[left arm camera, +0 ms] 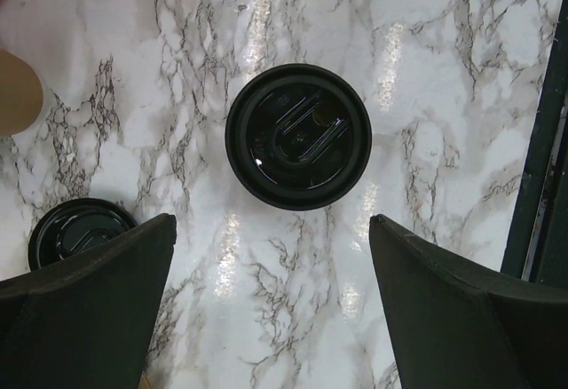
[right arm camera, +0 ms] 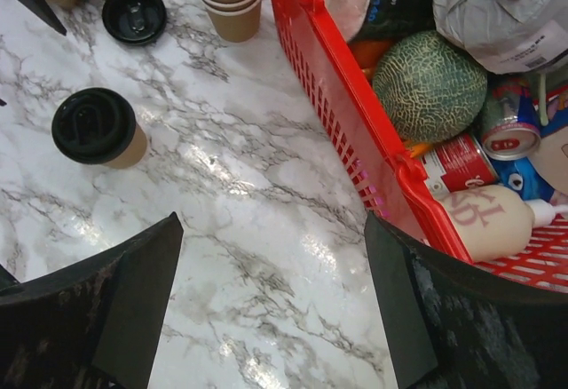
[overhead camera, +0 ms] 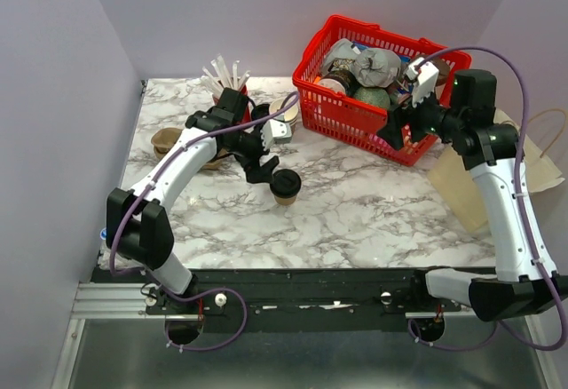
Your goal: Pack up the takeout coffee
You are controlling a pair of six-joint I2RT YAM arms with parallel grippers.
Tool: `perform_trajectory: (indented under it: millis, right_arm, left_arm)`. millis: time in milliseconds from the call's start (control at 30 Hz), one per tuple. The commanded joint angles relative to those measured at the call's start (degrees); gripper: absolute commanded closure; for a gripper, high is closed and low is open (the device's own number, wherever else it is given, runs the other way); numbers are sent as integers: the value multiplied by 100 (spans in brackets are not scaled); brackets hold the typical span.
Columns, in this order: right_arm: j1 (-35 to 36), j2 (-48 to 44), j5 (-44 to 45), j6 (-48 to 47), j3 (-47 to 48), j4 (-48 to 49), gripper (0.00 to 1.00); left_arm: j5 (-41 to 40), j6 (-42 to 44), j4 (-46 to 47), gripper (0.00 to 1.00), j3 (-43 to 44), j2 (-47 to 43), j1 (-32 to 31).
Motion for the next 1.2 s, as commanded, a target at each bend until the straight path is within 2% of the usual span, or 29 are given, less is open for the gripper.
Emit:
perform_trajectory:
  millis: [0,233,300,433,500,600,733,867,1000,1167]
  right_arm:
    - [-78,91,579,-147,524,-581,9]
    - [-96,504,1096,-657,1132,-1566,16]
    - [-140,531,1466,-527,1194,-1488,17]
    - [-770,478,1986,-218,1387,-1188,18]
    - [-1036,469,1829,-244,1396,-1223,18]
    - [-1116,373,969,-393,1047,-1346,18]
    - [-1116,407,213,-297,746,-1478,18]
    - [-1116,311,27,-394,596,-1390,17]
    - [-1116,372,-123,-385,587,-1452,17]
    - [-1116,399,-360,-288,508,-1461,16]
  left_arm:
    - [-162,600,-331,4,312,137,15]
    - [-944,-286,-384,4,1093,427,243]
    - [-954,-656,-392,4,1366,454,366]
    - [-1331,-1262,-191,4,1586,506,428]
    - [-1506,-1377,-173,4,1727,576,437]
    - [-1525,-1352,-269,4,1754,717,455]
    - [-2356,-1562,-463,5,2078,998,568]
    - [-2947,-2080,-759,5,2779,1349,1025]
    - [-3080,-2457,-1218,12,3545,1912,1579]
    - [-3589,-2503,-1579,13,4056,2589,1869]
